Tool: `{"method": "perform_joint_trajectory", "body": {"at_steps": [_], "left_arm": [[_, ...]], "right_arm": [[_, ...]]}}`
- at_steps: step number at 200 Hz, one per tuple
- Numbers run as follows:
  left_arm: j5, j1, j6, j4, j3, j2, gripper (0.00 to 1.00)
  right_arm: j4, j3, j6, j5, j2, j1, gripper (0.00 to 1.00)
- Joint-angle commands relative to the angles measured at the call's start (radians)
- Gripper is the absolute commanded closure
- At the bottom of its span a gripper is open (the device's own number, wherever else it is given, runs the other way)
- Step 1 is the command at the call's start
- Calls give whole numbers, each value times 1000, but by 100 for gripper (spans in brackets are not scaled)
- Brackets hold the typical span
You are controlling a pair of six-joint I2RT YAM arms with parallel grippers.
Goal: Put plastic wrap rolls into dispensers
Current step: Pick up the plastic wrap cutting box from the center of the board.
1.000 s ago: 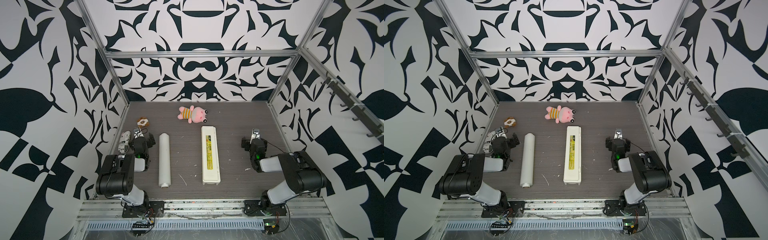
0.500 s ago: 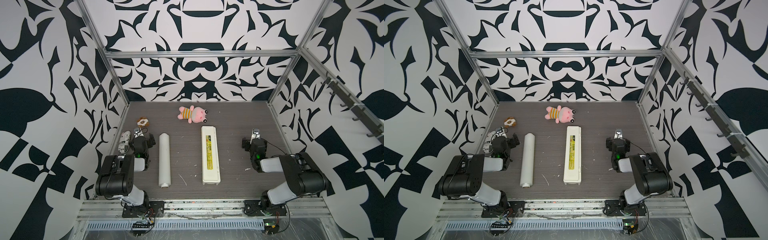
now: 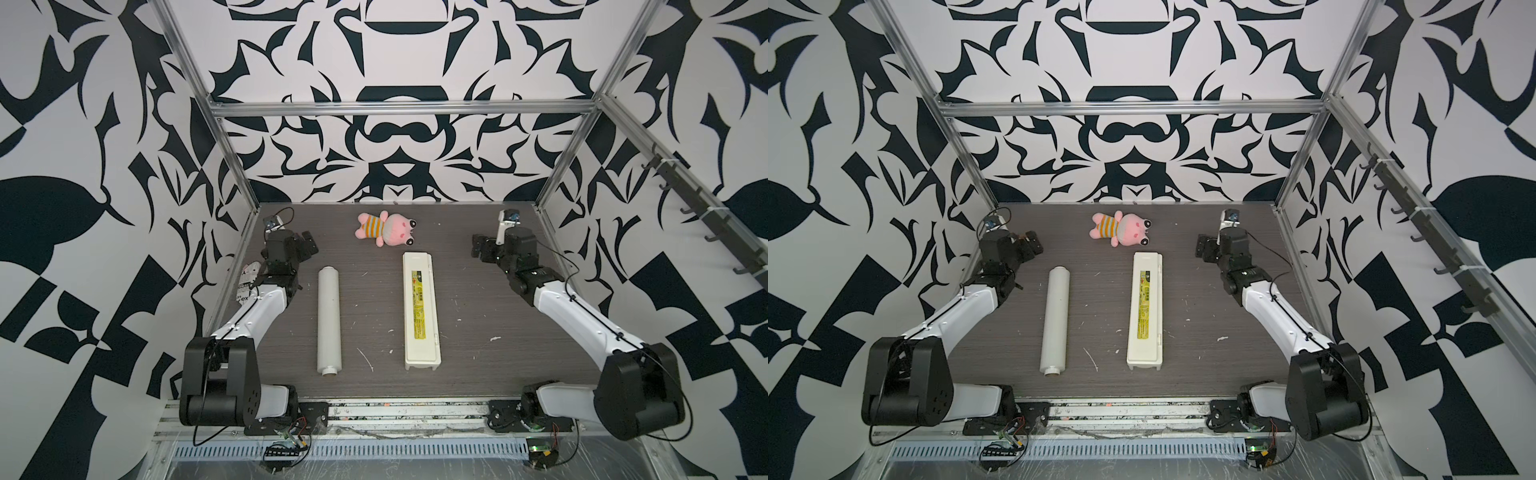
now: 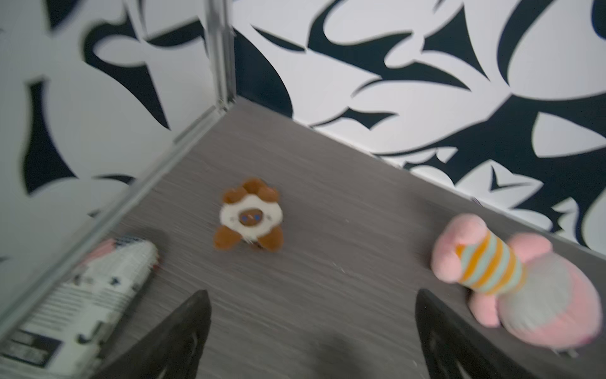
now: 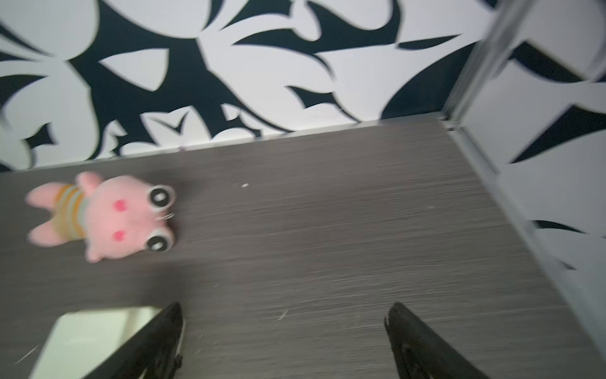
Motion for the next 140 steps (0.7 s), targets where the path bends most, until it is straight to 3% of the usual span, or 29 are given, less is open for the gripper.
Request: {"method": "perform_joint_trajectory", "body": {"at_steps": [1,31,68,140], "left_arm": [[44,-72,-139,-115,-9,-13,1],[84,-137,-233,-76,-77,-44,1],[98,-200,-264,-43,-136,-64,1],[147,-214,-269,5,-167,-26,1]], "right_arm": [[-183,92,147,-58,70,111,2],[-253,202,229,-21,199,229,1],[-295,288,263,31,325,335,1],[-363,396,293,38,462,400,1]]}}
